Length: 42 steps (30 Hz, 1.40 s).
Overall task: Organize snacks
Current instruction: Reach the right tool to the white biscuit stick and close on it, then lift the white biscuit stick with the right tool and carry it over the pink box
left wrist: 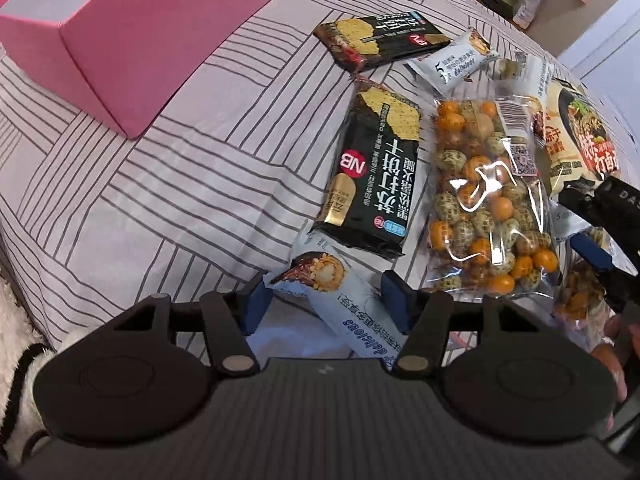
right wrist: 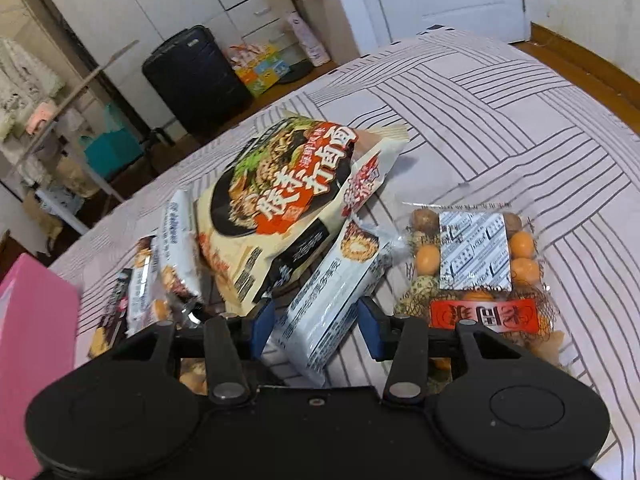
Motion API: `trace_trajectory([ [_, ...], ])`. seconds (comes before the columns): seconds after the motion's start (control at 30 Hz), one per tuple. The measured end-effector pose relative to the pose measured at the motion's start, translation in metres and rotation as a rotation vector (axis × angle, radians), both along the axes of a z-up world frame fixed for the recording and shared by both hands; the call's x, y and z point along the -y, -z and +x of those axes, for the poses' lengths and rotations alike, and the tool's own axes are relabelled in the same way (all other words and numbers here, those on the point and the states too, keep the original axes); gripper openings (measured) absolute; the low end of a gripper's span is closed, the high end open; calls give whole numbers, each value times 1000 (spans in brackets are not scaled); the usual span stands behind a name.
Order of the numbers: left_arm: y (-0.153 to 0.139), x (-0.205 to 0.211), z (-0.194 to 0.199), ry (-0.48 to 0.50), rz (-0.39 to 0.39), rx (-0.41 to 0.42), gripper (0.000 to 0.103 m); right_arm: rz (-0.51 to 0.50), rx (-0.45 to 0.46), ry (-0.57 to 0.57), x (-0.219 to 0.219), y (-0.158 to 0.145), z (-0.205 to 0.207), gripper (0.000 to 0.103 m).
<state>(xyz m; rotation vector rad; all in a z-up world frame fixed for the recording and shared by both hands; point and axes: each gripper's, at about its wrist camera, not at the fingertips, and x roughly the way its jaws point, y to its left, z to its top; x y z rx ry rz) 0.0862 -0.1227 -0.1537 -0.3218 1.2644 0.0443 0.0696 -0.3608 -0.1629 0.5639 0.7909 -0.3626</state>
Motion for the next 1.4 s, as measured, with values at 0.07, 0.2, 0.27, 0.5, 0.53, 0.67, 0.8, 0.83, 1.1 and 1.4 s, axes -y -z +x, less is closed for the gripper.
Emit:
trace_trajectory([
  [0.07, 0, -3, -1, 3, -8, -2, 55, -31, -22, 6, -2, 1, 6, 51],
  [0.2, 0, -9, -1, 30, -31, -4, 49, -144, -53, -44, -14, 3, 11, 45],
  [0.27, 0, -13, 0, 42, -42, -2, 48, -199, -69, -84, -20, 2, 10, 44],
  [0.5, -4, -22, -2, 90, -17, 36, 46, -171, -109, -253, -13, -7, -17, 40],
  [0.53, -5, -20, -2, 106, -6, 39, 46, -170, -123, -277, -12, -7, -18, 40],
  [0.67, -7, -15, -4, 130, 32, 47, 49, -177, -158, -298, -15, -5, -11, 44],
  [0.8, -4, -11, -4, 126, 41, 44, 50, -228, -169, -284, -26, 2, 0, 45],
  [0.83, -3, -10, -4, 127, 38, 43, 49, -249, -163, -277, -28, 4, 0, 39],
  [1.1, -5, -28, 0, 155, -47, 31, 38, -323, -62, -232, -31, -21, -25, 30],
  [1.4, -17, -52, 1, 182, -75, 47, 30, -248, -26, -315, -50, -54, -44, 30],
])
